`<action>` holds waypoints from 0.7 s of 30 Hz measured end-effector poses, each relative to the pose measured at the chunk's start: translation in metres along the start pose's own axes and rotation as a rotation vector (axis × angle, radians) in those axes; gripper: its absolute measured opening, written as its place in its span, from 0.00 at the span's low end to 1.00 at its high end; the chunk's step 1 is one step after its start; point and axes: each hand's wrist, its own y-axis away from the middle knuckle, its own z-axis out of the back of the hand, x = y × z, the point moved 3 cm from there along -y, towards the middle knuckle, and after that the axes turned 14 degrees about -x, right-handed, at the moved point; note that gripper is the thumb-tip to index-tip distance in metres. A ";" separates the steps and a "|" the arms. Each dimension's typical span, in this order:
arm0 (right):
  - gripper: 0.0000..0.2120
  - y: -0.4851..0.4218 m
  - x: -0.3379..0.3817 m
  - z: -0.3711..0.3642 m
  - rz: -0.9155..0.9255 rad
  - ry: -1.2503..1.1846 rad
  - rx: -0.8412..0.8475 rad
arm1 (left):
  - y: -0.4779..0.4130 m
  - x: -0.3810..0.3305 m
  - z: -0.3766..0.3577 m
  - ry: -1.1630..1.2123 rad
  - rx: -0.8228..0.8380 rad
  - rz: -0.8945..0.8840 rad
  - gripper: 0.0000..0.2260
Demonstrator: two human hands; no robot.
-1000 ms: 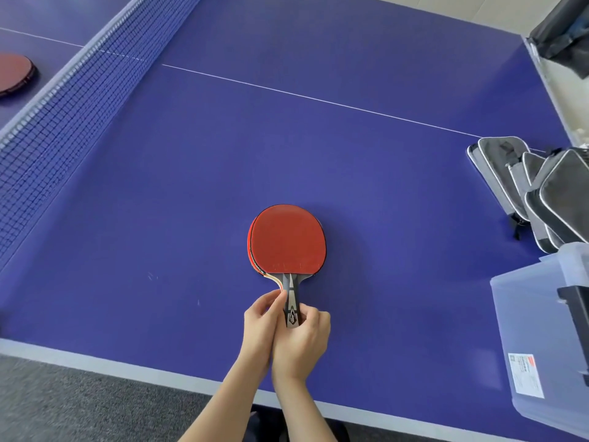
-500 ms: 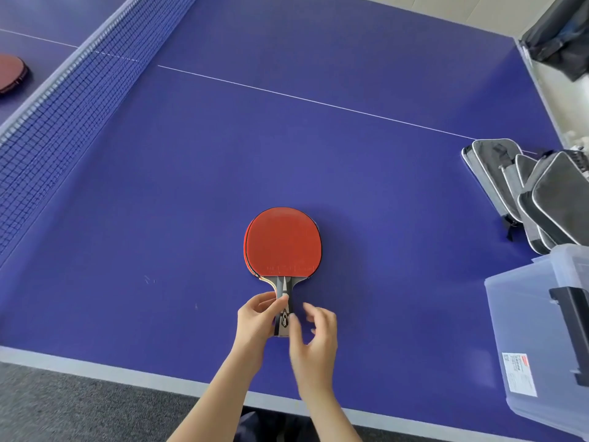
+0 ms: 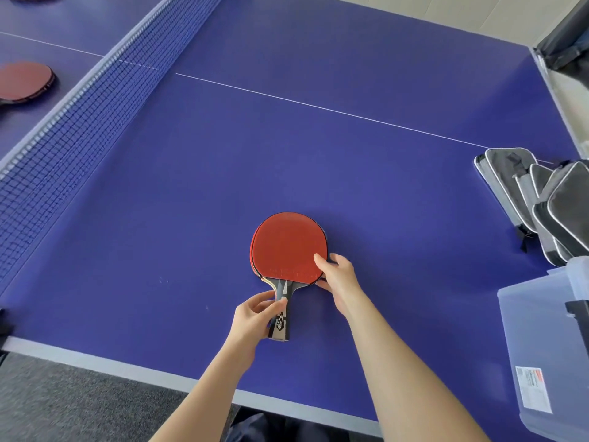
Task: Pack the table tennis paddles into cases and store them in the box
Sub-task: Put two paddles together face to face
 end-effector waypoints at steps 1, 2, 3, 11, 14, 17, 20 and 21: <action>0.21 -0.001 0.000 -0.001 0.013 0.017 0.004 | 0.000 0.001 0.001 -0.013 0.002 -0.004 0.12; 0.18 -0.002 0.000 0.000 0.025 0.030 0.009 | 0.000 0.001 0.001 -0.028 0.003 -0.013 0.12; 0.16 -0.003 0.000 0.000 0.030 0.039 0.015 | 0.001 0.001 0.001 -0.045 0.005 -0.026 0.12; 0.18 -0.005 0.008 -0.006 0.050 0.111 0.036 | 0.010 -0.013 0.013 -0.064 0.003 -0.083 0.10; 0.18 0.002 0.010 -0.024 0.069 0.128 0.048 | 0.009 -0.019 0.030 -0.062 -0.020 -0.097 0.09; 0.18 0.013 0.014 -0.051 0.082 0.127 0.068 | 0.004 -0.028 0.054 -0.046 -0.044 -0.110 0.08; 0.19 0.026 0.019 -0.084 0.097 0.113 0.089 | -0.003 -0.039 0.086 -0.046 -0.061 -0.129 0.08; 0.19 0.032 0.020 -0.095 0.101 0.109 0.092 | -0.007 -0.043 0.097 -0.053 -0.069 -0.135 0.08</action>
